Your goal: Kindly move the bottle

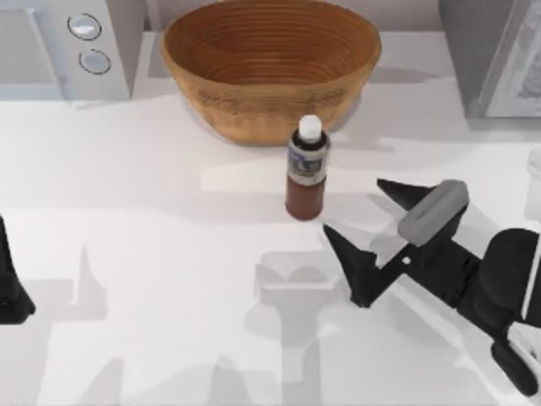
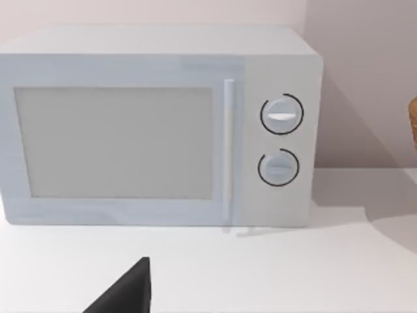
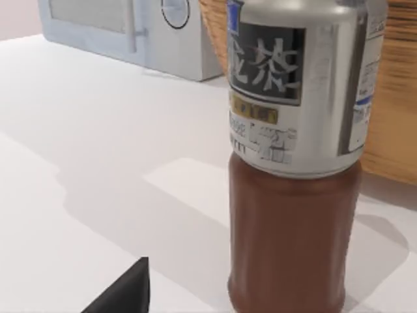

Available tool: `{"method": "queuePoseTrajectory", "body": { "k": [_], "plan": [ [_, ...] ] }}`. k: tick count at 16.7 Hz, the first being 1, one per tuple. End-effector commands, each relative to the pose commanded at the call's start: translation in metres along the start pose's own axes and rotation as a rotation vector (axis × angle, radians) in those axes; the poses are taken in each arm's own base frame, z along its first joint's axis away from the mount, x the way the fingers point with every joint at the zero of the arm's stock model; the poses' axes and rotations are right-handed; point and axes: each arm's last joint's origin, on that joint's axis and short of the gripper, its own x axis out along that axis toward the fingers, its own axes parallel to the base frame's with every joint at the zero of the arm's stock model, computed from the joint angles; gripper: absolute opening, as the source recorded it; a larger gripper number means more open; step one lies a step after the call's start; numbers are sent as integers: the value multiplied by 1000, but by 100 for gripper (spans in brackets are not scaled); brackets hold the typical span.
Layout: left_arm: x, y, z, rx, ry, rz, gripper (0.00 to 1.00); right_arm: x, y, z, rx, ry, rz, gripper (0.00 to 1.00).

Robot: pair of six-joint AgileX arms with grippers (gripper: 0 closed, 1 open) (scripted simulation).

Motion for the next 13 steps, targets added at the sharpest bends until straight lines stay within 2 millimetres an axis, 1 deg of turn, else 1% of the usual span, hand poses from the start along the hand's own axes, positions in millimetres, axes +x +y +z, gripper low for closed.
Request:
{"method": "queuePoseTrajectory", "body": {
  "k": [2,5,8,13],
  "plan": [
    [0,0,0,0,0,0,100,3,0,3,-7,-18,1,100],
    [0,0,0,0,0,0,100,16,-2,9,-20,-54,5,100],
    [0,0,0,0,0,0,100,32,-2,10,-20,-57,5,100],
    [0,0,0,0,0,0,100,64,-2,12,-19,-55,5,100]
  ]
}}
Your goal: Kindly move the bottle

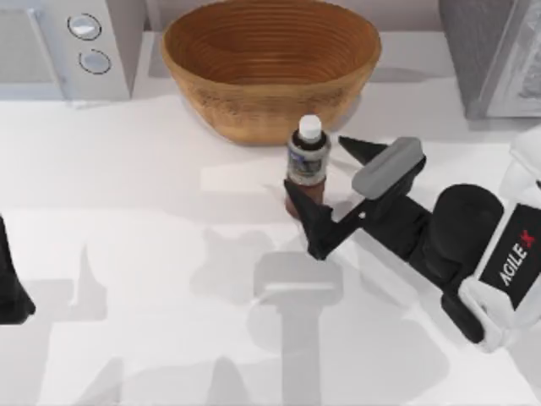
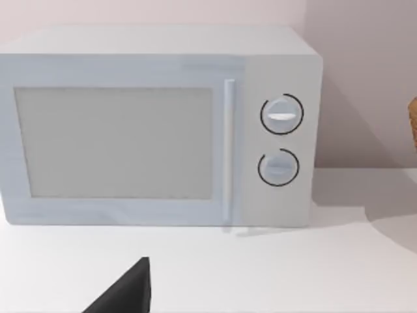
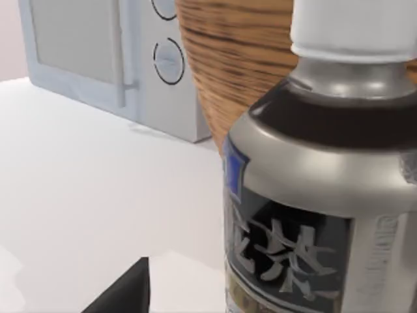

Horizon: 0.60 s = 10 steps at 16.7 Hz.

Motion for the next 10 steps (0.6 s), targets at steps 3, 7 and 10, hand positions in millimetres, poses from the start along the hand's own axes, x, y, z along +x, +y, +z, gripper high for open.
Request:
{"method": "queuePoseTrajectory", "body": {
  "k": [3,7,10],
  "plan": [
    [0,0,0,0,0,0,100,18,1,2,0,0,0,100],
    [0,0,0,0,0,0,100,34,3,4,0,0,0,100],
    [0,0,0,0,0,0,100,37,3,4,0,0,0,100]
  ]
}}
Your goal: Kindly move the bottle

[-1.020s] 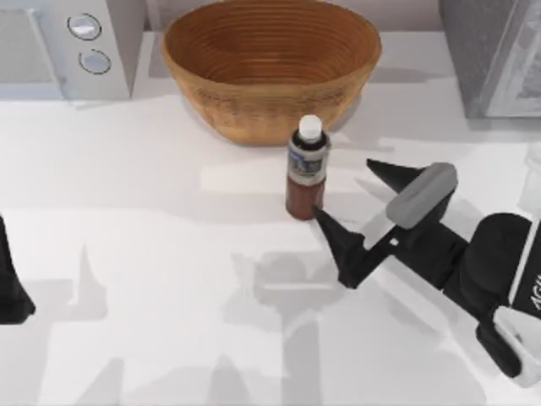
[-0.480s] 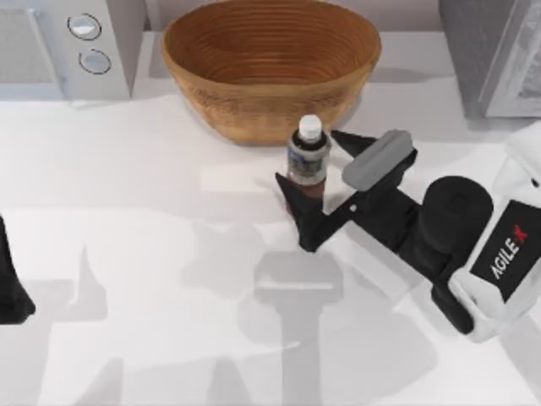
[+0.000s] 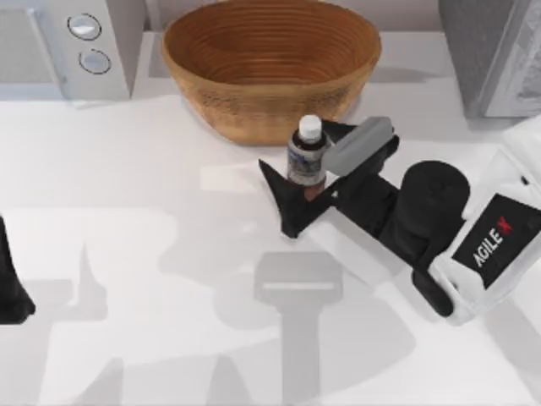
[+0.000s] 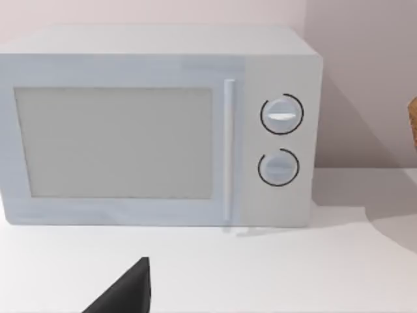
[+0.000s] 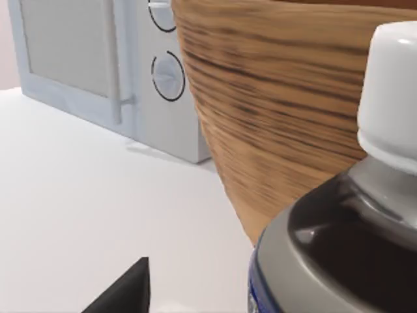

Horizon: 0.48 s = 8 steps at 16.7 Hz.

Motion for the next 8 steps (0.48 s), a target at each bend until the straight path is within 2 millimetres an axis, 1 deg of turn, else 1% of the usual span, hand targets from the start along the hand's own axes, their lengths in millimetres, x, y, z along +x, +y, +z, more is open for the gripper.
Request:
{"method": "queuePoseTrajectory", "body": {
  "k": [3,8],
  "plan": [
    [0,0,0,0,0,0,100,0,0,0,0,0,0,100],
    [0,0,0,0,0,0,100,0,0,0,0,0,0,62]
  ]
}}
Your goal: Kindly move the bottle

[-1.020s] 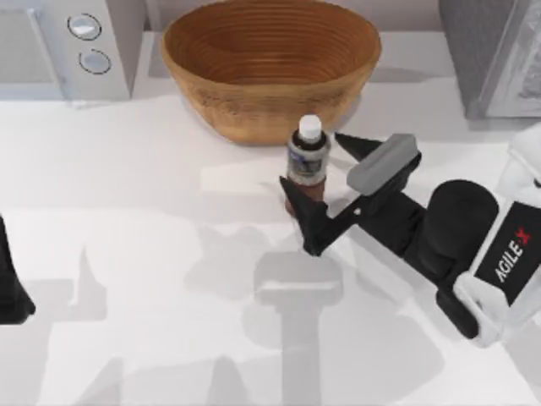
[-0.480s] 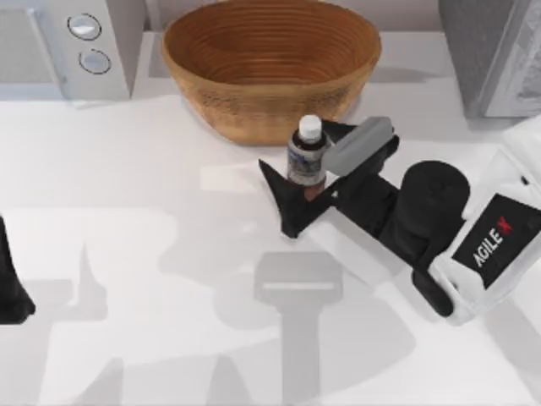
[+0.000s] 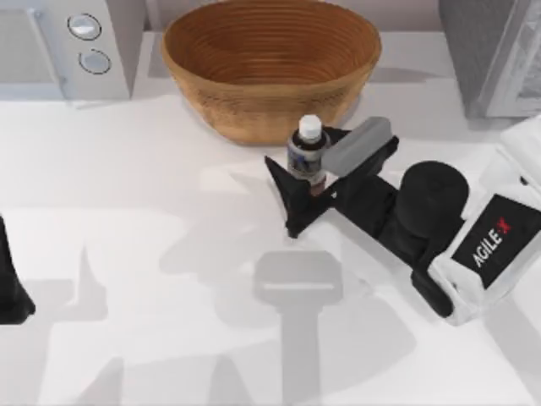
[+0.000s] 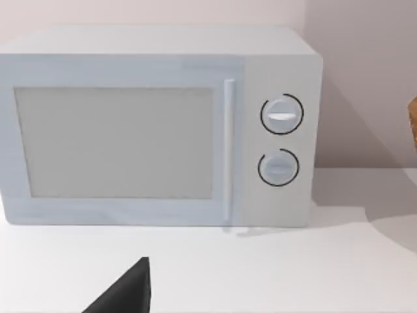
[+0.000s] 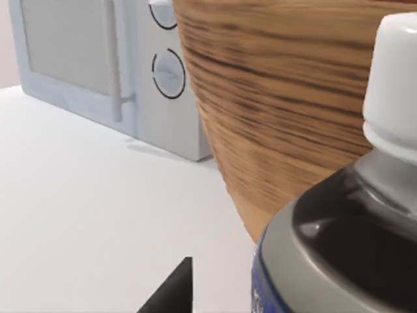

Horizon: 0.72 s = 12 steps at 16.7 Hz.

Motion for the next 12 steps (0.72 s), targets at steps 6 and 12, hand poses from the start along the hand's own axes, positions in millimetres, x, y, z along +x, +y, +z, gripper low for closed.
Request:
{"method": "queuePoseTrajectory", "body": {
  "k": [6,12],
  "plan": [
    [0,0,0,0,0,0,100,0,0,0,0,0,0,17],
    [0,0,0,0,0,0,100,0,0,0,0,0,0,0]
  ]
}}
